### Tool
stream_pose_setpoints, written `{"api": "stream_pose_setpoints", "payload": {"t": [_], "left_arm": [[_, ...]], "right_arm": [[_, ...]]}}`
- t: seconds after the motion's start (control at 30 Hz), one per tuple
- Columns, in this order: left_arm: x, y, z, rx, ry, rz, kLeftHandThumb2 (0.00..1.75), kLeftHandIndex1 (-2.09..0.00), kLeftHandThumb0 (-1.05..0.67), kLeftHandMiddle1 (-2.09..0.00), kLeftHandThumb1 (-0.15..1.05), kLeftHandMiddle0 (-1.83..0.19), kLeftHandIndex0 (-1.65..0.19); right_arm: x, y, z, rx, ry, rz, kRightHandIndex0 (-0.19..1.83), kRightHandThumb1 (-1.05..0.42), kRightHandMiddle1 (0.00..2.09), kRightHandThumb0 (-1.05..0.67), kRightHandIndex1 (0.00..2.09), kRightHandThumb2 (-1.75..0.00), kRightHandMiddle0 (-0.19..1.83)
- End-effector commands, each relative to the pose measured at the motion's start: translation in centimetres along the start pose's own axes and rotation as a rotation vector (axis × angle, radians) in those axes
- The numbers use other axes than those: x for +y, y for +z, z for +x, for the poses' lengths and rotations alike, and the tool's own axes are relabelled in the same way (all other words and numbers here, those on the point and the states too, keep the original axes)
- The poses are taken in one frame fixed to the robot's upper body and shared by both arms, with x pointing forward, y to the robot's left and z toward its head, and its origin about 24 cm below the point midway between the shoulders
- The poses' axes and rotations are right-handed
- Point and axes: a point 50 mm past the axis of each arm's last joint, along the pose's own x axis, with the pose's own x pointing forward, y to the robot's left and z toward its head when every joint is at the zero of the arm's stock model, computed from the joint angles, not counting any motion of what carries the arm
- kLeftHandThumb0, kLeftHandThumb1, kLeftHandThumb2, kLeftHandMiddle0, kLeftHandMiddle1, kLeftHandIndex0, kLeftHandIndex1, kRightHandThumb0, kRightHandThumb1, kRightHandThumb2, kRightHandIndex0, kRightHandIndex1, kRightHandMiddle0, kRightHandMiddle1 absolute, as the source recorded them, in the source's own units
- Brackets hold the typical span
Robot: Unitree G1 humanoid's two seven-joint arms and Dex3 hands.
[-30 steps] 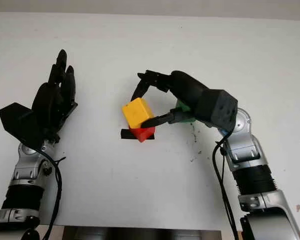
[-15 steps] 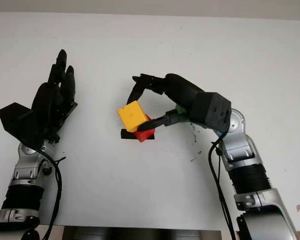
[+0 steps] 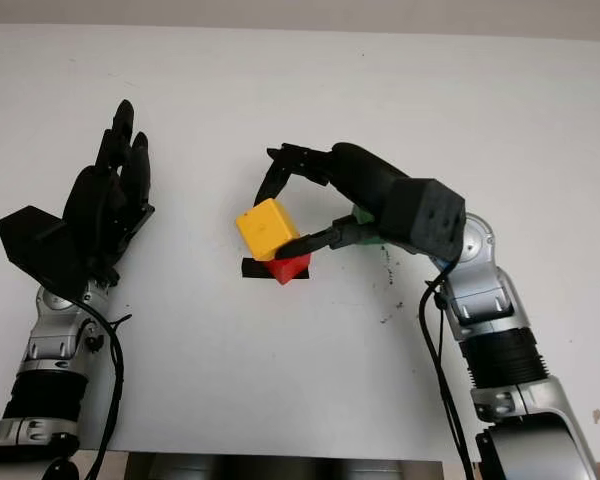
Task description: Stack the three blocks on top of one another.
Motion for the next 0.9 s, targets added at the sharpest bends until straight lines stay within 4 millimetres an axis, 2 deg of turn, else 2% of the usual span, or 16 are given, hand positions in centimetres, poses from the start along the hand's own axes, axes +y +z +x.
{"api": "stream_pose_setpoints", "payload": {"t": [0.0, 0.87], "left_arm": [[0.51, 0.18, -0.29, -0.005, 0.008, 0.016, 0.65, -0.06, -0.73, -0.05, 1.05, 0.11, 0.11], [0.58, 0.36, -0.29, -0.007, 0.005, 0.013, 0.65, -0.05, -0.72, -0.05, 1.05, 0.12, 0.12]], "right_arm": [[-0.49, 0.33, -0.37, -0.003, -0.029, -0.017, 0.12, -0.92, 1.56, -0.42, 0.04, -0.05, 0.41], [-0.35, -0.23, -0.45, 0.05, -0.014, -0.011, 0.11, -0.92, 1.55, -0.45, 0.04, -0.05, 0.39]]}}
